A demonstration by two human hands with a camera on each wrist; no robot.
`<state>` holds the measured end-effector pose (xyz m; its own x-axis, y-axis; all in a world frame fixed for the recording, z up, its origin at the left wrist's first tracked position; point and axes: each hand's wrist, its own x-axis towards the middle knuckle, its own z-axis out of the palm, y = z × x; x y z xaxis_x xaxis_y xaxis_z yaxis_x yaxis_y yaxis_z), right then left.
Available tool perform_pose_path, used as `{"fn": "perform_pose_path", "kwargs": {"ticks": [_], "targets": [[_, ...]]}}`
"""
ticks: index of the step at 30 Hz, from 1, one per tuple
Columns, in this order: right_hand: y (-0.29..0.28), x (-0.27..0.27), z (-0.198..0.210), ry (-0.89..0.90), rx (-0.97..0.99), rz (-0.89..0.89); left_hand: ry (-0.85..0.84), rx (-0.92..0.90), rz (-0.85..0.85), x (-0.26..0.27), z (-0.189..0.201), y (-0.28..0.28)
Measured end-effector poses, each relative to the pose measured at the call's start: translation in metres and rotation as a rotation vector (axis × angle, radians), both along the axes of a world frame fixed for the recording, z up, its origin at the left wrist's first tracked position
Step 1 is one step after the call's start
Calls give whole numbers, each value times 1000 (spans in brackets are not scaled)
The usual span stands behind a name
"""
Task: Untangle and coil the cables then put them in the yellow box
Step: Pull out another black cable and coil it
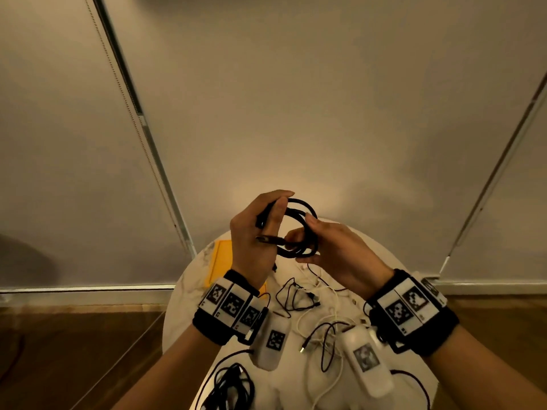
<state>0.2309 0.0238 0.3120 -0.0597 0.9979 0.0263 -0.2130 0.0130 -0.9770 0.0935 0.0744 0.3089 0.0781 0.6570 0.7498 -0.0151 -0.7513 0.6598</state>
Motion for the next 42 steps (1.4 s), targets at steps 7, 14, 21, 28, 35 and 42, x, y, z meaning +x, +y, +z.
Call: {"fn": "perform_pose_path", "kwargs": {"ticks": [7,14,21,28,35,42], "targets": [[-6,-6,18,-201,31,78,47,133,82,7,16,0],[-6,-1,46,-251,-33,127,134,191,64,2,39,8],[-10,-5,31,-377,112,143,-42,-44,99,-25,62,48],[0,-4,9,-307,-9,119,62,-102,49,-31,32,46],[9,-8,-6,117,-111,67,-91,-171,-20,-8,4,21],[5,-8,-15,-178,35,-132,20,-114,45,-7,-12,11]]}}
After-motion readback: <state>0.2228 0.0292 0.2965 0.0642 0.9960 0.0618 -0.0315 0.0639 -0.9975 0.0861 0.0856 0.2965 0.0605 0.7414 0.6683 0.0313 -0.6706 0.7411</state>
